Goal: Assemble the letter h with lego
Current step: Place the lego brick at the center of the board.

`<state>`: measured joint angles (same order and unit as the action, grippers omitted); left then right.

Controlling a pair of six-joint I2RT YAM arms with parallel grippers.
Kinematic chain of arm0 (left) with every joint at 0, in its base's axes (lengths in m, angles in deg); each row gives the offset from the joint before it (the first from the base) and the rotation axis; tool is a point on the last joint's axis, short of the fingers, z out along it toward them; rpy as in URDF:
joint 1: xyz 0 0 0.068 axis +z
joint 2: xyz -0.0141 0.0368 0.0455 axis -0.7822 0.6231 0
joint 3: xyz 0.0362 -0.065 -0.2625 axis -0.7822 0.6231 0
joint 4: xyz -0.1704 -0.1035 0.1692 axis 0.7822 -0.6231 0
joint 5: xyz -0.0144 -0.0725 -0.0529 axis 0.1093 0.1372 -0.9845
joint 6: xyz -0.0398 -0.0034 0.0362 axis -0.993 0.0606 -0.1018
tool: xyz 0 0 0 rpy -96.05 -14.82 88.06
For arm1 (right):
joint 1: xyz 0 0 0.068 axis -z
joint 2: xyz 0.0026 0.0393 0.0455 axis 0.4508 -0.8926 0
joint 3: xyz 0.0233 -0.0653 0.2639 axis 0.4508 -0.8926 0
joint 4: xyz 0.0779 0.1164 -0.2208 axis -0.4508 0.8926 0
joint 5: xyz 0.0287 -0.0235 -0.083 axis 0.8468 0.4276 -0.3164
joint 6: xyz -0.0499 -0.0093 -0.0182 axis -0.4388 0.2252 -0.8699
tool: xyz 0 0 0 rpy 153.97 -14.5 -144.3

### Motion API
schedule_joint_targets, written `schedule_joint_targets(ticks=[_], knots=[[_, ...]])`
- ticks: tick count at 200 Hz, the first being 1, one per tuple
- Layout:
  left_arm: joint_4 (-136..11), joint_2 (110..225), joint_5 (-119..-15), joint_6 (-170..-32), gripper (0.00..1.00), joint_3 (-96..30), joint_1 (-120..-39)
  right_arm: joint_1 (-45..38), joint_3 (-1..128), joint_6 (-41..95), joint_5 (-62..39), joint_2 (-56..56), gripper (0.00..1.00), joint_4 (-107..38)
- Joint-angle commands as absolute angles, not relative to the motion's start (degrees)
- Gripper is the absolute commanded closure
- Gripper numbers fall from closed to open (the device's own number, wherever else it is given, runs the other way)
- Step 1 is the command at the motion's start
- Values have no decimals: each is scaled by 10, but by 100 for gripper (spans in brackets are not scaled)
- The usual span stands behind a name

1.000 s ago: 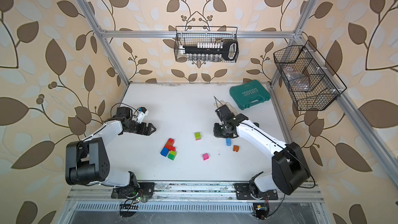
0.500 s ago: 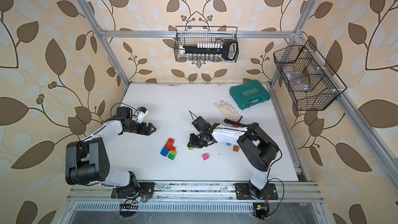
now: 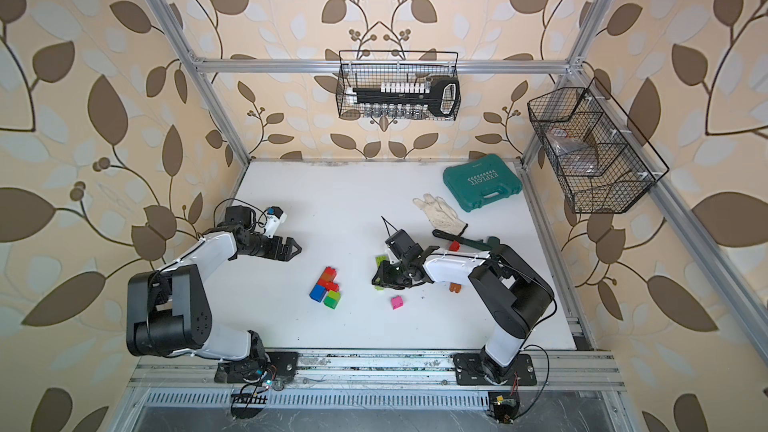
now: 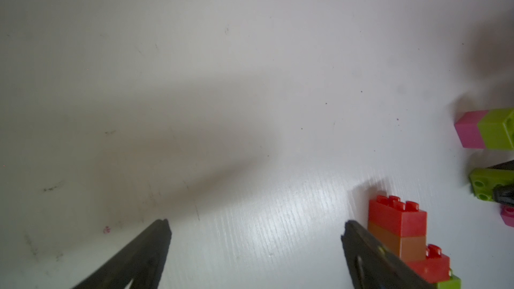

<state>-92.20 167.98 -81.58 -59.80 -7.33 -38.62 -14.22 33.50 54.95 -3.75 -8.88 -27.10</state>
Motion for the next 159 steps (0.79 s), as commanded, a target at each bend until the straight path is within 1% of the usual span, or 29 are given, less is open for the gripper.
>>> schedule_joint_targets(ticks=[1, 15, 32, 44, 51, 76, 99, 127, 141, 159], knots=[[-933, 1681, -834, -597, 1, -91, -382, -139, 310, 540, -64, -90, 63, -230], [-931, 1679, -835, -596, 1, -90, -382, -126, 307, 541, -54, -91, 63, -236], [-936, 1673, -859, -580, 1, -92, -382, -126, 305, 549, -39, -93, 71, -250], [-945, 1668, -899, -561, 1, -93, -383, -127, 308, 557, -24, -95, 73, -261], [-950, 1642, -932, -543, 1, -92, -383, -129, 312, 564, -14, -97, 73, -270], [-998, 1595, -1041, -431, 1, -98, -395, -135, 322, 608, 34, -108, 74, -325], [-1025, 1551, -1078, -347, 1, -104, -440, -157, 341, 639, 64, -118, 74, -358], [-1062, 1566, -1121, -289, 1, -133, -519, -157, 353, 675, 74, -102, 74, -387], [-1077, 1565, -1163, -247, 1, -130, -538, -157, 360, 686, 79, -87, 74, -389], [-1045, 1553, -1203, -236, 1, -105, -551, -157, 362, 698, 82, -65, 74, -394]])
